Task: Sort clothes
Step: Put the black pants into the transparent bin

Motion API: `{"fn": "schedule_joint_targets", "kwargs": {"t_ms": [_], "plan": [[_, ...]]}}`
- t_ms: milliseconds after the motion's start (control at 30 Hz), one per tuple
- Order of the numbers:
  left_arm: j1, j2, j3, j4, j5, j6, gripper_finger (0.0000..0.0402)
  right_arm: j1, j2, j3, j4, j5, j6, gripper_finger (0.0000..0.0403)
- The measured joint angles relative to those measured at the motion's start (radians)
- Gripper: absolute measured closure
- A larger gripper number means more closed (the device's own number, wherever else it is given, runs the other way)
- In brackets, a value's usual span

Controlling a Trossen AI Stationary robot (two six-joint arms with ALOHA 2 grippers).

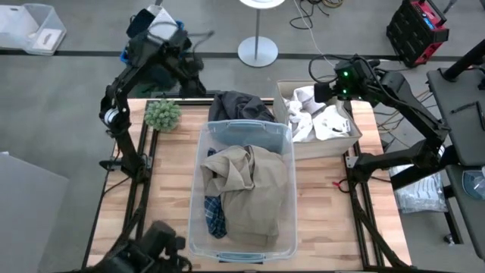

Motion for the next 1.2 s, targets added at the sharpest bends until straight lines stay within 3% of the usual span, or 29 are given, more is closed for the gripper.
{"fn": "schedule_joint_targets", "kwargs": {"t_ms": [133,267,367,433,533,733,933,1200], "plan": [[-0.013,-0.142,-0.200,0.070,-0.061,0.006,0.0268,0.000,0.009,0.000,0.000,-0.002,0.000,0.0136],[-0.011,-0.292,-0.441,0.447,-0.182,-0.115,0.0279,0.000,0.021,0.000,0.000,-0.004,-0.001,0.0130],[-0.020,-0.379,-0.622,0.780,-0.190,-0.228,0.0281,0.000,0.036,0.000,0.008,-0.003,-0.005,0.0126],[-0.020,-0.409,-0.712,0.894,-0.258,-0.295,0.0279,0.000,0.047,0.000,0.009,-0.003,-0.007,0.0124],[-0.009,-0.434,-0.807,0.936,-0.369,-0.328,0.0268,0.000,0.065,0.000,0.008,-0.008,-0.010,0.0125],[-0.016,-0.432,-0.930,1.000,-0.246,-0.344,0.0234,0.000,0.108,-0.001,0.010,-0.009,-0.034,0.0124],[-0.016,-0.393,-1.055,1.116,-0.222,-0.400,0.0203,0.000,0.140,-0.001,0.011,-0.015,-0.045,0.0120],[-0.037,-0.312,-1.166,1.410,-0.236,-0.506,0.0191,0.000,0.152,-0.001,0.011,-0.027,-0.047,0.0118]]}}
